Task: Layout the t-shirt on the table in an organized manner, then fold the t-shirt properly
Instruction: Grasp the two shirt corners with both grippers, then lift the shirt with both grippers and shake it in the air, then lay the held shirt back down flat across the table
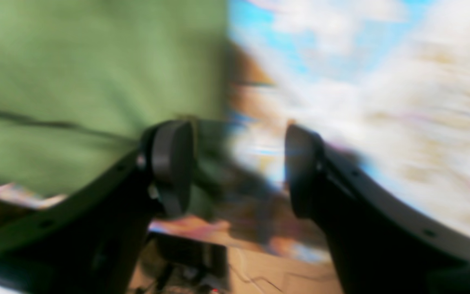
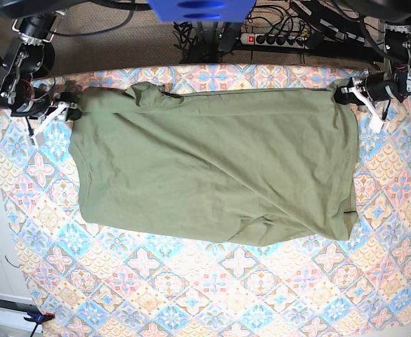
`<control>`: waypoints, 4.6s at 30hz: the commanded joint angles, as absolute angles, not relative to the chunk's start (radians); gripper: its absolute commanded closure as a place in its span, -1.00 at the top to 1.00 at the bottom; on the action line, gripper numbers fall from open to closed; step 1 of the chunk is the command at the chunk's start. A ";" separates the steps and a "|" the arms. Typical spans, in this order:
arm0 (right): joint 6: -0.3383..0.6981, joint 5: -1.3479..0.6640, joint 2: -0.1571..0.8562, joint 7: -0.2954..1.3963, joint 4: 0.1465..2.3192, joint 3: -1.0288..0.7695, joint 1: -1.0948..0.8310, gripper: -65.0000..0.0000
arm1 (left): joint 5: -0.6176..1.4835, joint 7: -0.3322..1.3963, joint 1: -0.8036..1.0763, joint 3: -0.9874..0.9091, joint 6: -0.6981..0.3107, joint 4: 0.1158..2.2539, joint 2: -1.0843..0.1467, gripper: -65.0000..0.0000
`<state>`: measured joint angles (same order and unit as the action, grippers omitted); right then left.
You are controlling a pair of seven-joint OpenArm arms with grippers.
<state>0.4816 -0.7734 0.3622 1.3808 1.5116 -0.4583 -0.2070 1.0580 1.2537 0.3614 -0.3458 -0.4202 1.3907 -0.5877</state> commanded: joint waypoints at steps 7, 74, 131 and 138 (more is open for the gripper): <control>0.484 -0.889 0.381 1.376 1.454 -0.464 -0.209 0.07 | 1.040 1.264 0.352 -0.344 -0.418 1.394 -0.602 -1.00; 0.621 -0.891 0.404 1.178 0.892 -0.415 0.895 -0.97 | 0.840 1.109 -1.012 -0.397 -0.412 0.826 -0.409 -1.00; 0.615 -1.201 0.478 1.337 1.250 -0.294 0.084 -0.83 | 1.121 1.316 0.223 -0.561 -0.415 1.529 -0.664 -1.00; 0.613 -1.201 0.479 1.343 1.250 -0.294 0.081 -0.26 | 1.121 1.314 0.232 -0.564 -0.415 1.529 -0.664 -1.00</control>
